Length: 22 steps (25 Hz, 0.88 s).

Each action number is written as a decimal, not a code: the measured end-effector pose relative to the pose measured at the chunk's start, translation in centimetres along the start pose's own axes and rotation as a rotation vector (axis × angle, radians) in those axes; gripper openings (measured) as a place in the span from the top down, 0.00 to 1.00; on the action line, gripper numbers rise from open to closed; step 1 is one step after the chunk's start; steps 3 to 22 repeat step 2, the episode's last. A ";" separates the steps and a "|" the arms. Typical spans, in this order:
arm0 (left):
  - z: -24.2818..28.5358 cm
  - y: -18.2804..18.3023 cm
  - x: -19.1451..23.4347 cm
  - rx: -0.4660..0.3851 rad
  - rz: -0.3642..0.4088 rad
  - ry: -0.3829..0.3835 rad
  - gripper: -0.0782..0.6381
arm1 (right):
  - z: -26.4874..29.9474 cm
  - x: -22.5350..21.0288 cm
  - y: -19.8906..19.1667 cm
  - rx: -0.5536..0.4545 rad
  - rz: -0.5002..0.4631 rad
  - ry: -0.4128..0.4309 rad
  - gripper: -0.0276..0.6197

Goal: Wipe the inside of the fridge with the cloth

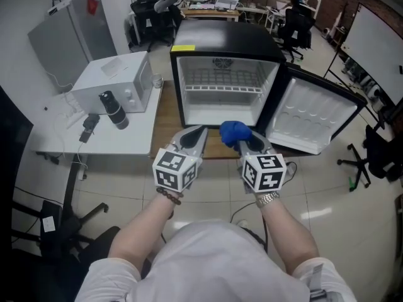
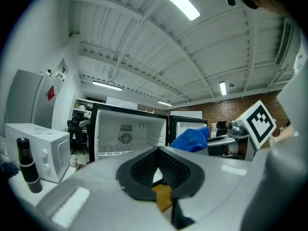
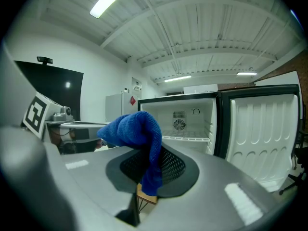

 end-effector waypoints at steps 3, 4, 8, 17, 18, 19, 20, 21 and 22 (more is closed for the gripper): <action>0.0 -0.1 0.0 0.002 -0.001 0.001 0.90 | -0.1 0.0 -0.1 0.000 -0.002 -0.002 0.90; 0.0 -0.1 0.0 0.002 -0.001 0.001 0.90 | -0.1 0.0 -0.1 0.000 -0.002 -0.002 0.90; 0.0 -0.1 0.0 0.002 -0.001 0.001 0.90 | -0.1 0.0 -0.1 0.000 -0.002 -0.002 0.90; 0.0 -0.1 0.0 0.002 -0.001 0.001 0.90 | -0.1 0.0 -0.1 0.000 -0.002 -0.002 0.90; 0.0 -0.1 0.0 0.002 -0.001 0.001 0.90 | -0.1 0.0 -0.1 0.000 -0.002 -0.002 0.90; 0.0 -0.1 0.0 0.002 -0.001 0.001 0.90 | -0.1 0.0 -0.1 0.000 -0.002 -0.002 0.90; 0.0 -0.1 0.0 0.002 -0.001 0.001 0.90 | -0.1 0.0 -0.1 0.000 -0.002 -0.002 0.90; 0.0 -0.1 0.0 0.002 -0.001 0.001 0.90 | -0.1 0.0 -0.1 0.000 -0.002 -0.002 0.90; 0.0 -0.1 0.0 0.002 -0.001 0.001 0.90 | -0.1 0.0 -0.1 0.000 -0.002 -0.002 0.90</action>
Point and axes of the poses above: the fingertips, and each gripper's own axes: z forward along the fingers, x to its left, y out of its top, the point moved 6 cm from there along -z, backward along the fingers, and after that the axes turned 6 degrees about y, right-handed, at the moved point
